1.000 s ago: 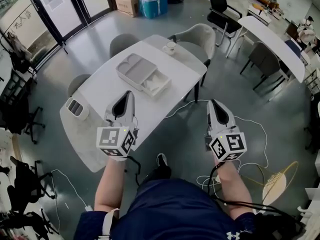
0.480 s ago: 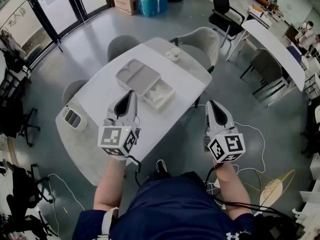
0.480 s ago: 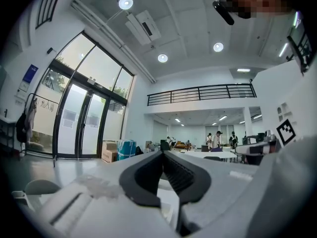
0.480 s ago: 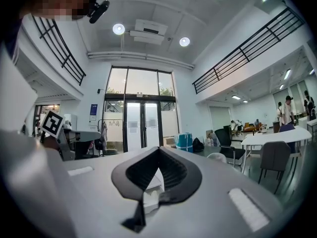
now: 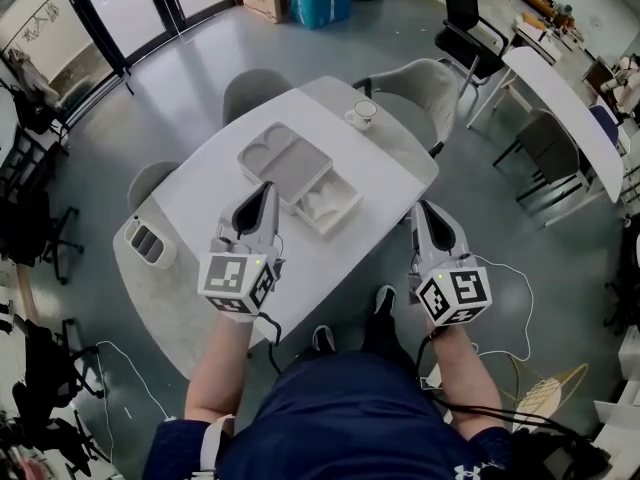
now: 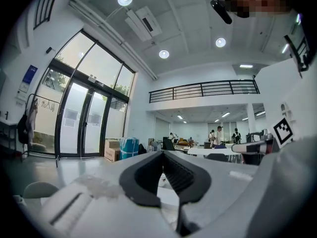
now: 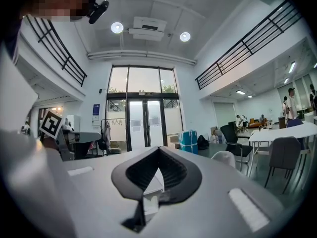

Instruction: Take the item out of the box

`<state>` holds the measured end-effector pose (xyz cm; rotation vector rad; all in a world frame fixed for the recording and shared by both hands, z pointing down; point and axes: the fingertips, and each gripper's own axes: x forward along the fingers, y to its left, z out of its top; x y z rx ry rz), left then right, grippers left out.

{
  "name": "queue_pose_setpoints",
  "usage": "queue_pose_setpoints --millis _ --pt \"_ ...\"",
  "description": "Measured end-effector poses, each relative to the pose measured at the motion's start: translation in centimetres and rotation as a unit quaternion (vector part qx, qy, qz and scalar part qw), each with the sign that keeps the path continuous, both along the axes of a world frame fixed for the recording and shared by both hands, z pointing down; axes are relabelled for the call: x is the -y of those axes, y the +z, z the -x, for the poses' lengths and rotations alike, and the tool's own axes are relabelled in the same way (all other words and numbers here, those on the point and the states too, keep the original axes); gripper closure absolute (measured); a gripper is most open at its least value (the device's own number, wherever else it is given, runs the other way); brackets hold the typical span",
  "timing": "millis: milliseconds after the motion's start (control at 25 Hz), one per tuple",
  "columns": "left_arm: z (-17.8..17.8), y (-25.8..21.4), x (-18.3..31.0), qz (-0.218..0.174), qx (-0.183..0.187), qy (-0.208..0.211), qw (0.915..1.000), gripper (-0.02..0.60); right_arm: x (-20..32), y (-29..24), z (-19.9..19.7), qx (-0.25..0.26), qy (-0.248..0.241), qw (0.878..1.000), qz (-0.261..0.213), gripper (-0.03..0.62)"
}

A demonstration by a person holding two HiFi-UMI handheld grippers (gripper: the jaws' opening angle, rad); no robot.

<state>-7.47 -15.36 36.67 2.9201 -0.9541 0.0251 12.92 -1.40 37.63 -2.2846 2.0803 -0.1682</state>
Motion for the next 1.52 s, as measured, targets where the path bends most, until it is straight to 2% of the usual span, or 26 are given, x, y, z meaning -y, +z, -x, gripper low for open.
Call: queue_pose_setpoints --millis 200,440,560,840,920,1040,1160,1280,1360,1520 --pt "-2.0 0.3 1.2 -0.003 0.014 -0.031 0.9994 0.578 3.2 0.0 -2.7 0.009 -0.038 0.999 -0.008 0.592" --pt "-7.0 0.0 4.0 0.010 0.036 -0.075 0.9965 0.578 8.4 -1.6 -9.7 0.019 -0.075 0.997 -0.011 0.592" --pt "-8.2 0.0 5.6 0.016 0.046 -0.106 0.9931 0.578 11.6 -1.4 -11.8 0.031 -0.103 0.994 -0.006 0.592" --pt "-8.7 2.1 7.1 0.022 0.085 -0.161 0.9831 0.578 16.8 0.4 -12.2 0.049 -0.175 0.983 0.006 0.592" --pt "-9.1 3.7 7.5 0.023 0.106 -0.166 0.9801 0.578 18.1 1.4 -12.0 0.051 -0.197 0.979 0.012 0.592" --pt "-9.8 6.8 7.8 0.028 0.158 -0.162 0.9736 0.578 19.7 2.8 -11.3 0.055 -0.229 0.972 0.024 0.592" --pt "-10.3 10.5 7.7 0.041 0.215 -0.138 0.9659 0.578 21.0 4.1 -9.5 0.057 -0.254 0.965 0.039 0.592" --pt "-10.7 15.8 7.5 0.073 0.272 -0.097 0.9546 0.578 22.1 5.7 -7.4 0.061 -0.268 0.960 0.054 0.592" --pt "-11.2 19.6 7.3 0.095 0.316 -0.063 0.9418 0.573 22.6 6.7 -6.4 0.066 -0.271 0.958 0.065 0.592" --pt "-12.0 26.7 6.7 0.132 0.403 0.011 0.9057 0.537 22.4 8.6 -5.6 0.069 -0.270 0.957 0.087 0.592"
